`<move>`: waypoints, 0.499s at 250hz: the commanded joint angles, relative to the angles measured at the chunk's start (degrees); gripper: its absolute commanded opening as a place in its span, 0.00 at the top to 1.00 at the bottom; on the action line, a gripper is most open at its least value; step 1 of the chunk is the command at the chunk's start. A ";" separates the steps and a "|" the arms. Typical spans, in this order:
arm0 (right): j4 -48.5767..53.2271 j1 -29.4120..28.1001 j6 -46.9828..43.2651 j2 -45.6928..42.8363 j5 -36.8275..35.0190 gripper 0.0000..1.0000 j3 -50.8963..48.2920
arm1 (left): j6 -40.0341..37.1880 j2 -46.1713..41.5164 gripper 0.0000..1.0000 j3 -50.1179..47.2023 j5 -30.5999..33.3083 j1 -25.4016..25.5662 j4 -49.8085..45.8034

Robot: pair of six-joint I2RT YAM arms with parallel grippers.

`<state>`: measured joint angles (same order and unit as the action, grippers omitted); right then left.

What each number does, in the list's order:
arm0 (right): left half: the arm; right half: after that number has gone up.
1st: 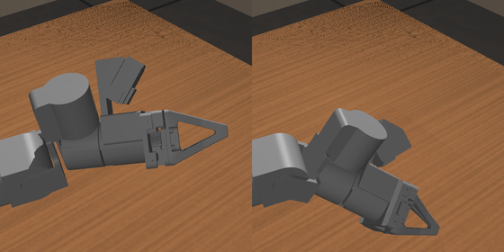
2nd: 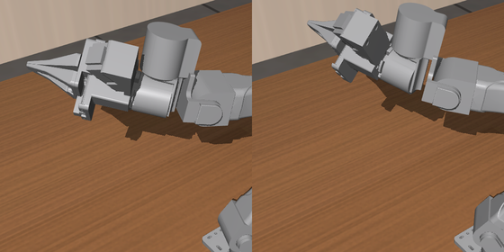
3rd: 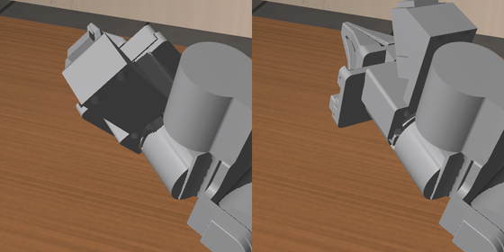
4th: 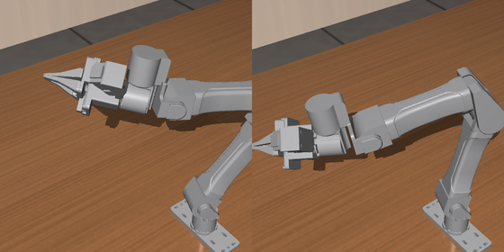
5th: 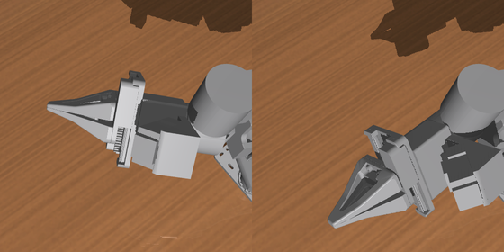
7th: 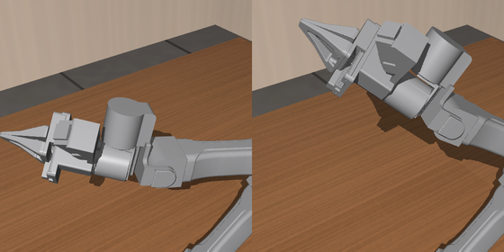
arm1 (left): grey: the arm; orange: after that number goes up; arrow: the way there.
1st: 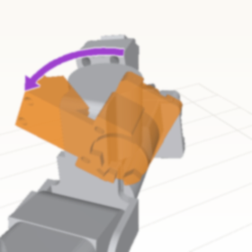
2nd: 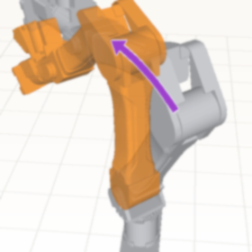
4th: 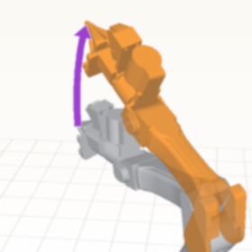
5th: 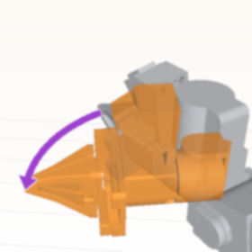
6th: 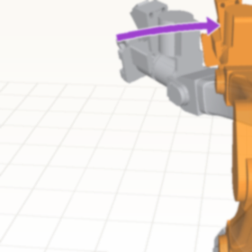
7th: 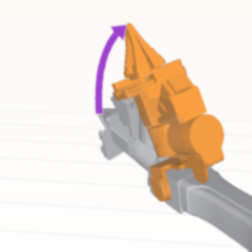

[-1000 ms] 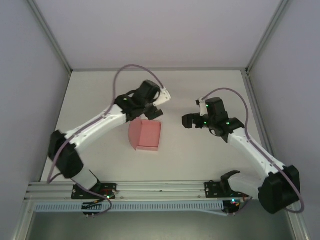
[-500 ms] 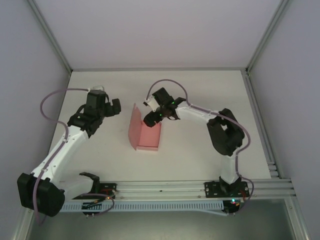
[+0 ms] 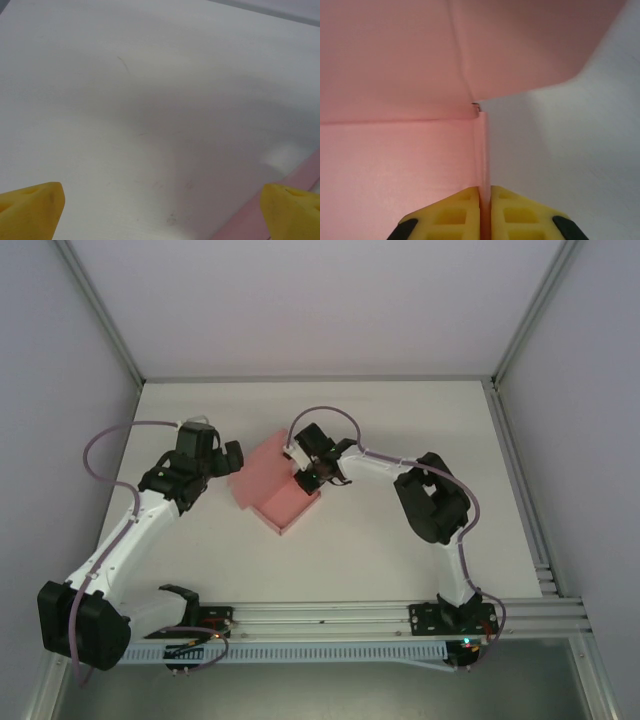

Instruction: Assemble paper box

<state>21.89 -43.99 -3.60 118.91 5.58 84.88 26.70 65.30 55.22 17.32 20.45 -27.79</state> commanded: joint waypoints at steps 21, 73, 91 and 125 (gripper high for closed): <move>0.89 -1.14 18.30 -6.30 -17.74 0.97 -6.13 | 1.36 -0.71 0.00 -0.10 0.10 -0.41 0.59; 10.73 -2.67 42.36 -10.34 -28.90 0.98 -11.84 | 0.24 -0.66 0.00 -0.67 -0.89 -0.41 2.34; 8.00 -3.52 46.01 -11.46 -26.89 0.98 -15.53 | -2.19 -0.14 0.00 -0.98 -4.07 -0.42 3.72; 4.88 -4.68 49.09 -13.22 -26.74 0.87 -18.60 | -7.65 0.53 0.00 -2.93 -11.96 -0.40 8.14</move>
<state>26.65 -47.35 37.15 107.22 -18.92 69.10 24.56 65.30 54.41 12.91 20.45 -24.40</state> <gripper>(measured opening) 0.073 0.997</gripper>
